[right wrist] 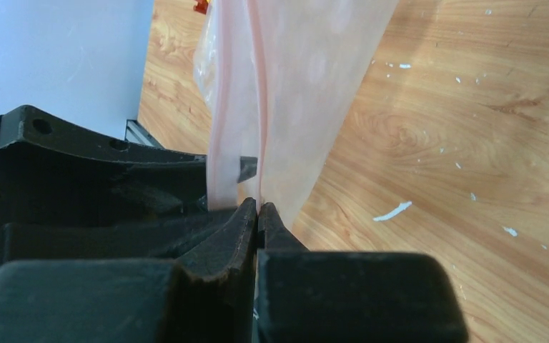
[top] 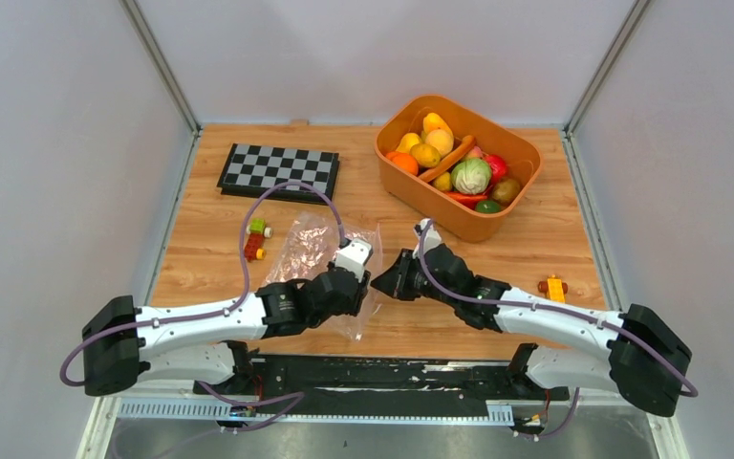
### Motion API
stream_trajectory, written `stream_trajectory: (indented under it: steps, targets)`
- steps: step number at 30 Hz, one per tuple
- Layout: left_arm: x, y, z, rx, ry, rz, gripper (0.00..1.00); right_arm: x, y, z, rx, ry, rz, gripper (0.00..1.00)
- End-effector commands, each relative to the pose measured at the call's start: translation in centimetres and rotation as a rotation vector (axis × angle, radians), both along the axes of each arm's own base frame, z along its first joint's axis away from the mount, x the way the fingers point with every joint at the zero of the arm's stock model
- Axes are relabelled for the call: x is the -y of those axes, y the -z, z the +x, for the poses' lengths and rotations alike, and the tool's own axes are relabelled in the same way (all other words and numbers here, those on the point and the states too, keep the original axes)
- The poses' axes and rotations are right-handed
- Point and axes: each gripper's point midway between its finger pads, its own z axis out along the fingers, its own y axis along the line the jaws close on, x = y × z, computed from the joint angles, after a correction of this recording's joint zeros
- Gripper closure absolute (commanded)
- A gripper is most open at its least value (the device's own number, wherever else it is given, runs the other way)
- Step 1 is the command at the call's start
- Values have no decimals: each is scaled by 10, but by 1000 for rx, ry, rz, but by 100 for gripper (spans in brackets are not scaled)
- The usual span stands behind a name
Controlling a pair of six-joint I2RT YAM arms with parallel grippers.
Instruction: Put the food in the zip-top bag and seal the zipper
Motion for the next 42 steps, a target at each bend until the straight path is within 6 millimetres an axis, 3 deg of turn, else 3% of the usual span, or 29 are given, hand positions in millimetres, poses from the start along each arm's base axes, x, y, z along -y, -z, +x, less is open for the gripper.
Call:
stream_trajectory:
  steps: [1,4,5,9,11,17,19,21,24,27,31,34,36,40,42]
  targets:
    - [5,-17,8,40,-37,-44,68,0,-27,-9,44,-52,13,100]
    - [0,-26,10,59,-57,-66,95,10,-21,-11,44,-49,-42,100]
    - [-3,-31,11,65,-68,-68,100,17,-15,-7,42,-17,-90,100]
    - [-24,-58,17,122,-129,-58,100,52,16,-1,6,67,-313,100]
    - [-34,-74,18,147,-151,-56,100,57,18,-2,3,60,-355,100]
    - [-36,-95,17,127,-162,-31,100,53,-19,-8,25,-8,-369,99]
    - [-34,-95,17,118,-156,-14,100,45,-38,-11,56,-58,-329,86]
    - [-31,-94,19,114,-157,2,100,36,-63,-16,107,-114,-255,65]
    - [-34,-96,24,126,-189,33,100,39,-115,-13,233,-108,-173,55]
    - [-39,-91,32,143,-223,78,100,76,-157,17,384,73,-219,49]
    - [-34,-79,38,85,-212,73,100,138,-174,91,368,290,-322,46]
    - [-31,-80,41,72,-201,47,100,169,-160,142,315,360,-380,44]
    - [-31,-82,42,73,-195,35,100,174,-144,168,269,344,-377,42]
    - [-34,-80,45,55,-181,36,100,175,-103,198,148,293,-388,39]
    - [-35,-79,46,47,-174,32,100,179,-84,202,115,280,-431,37]
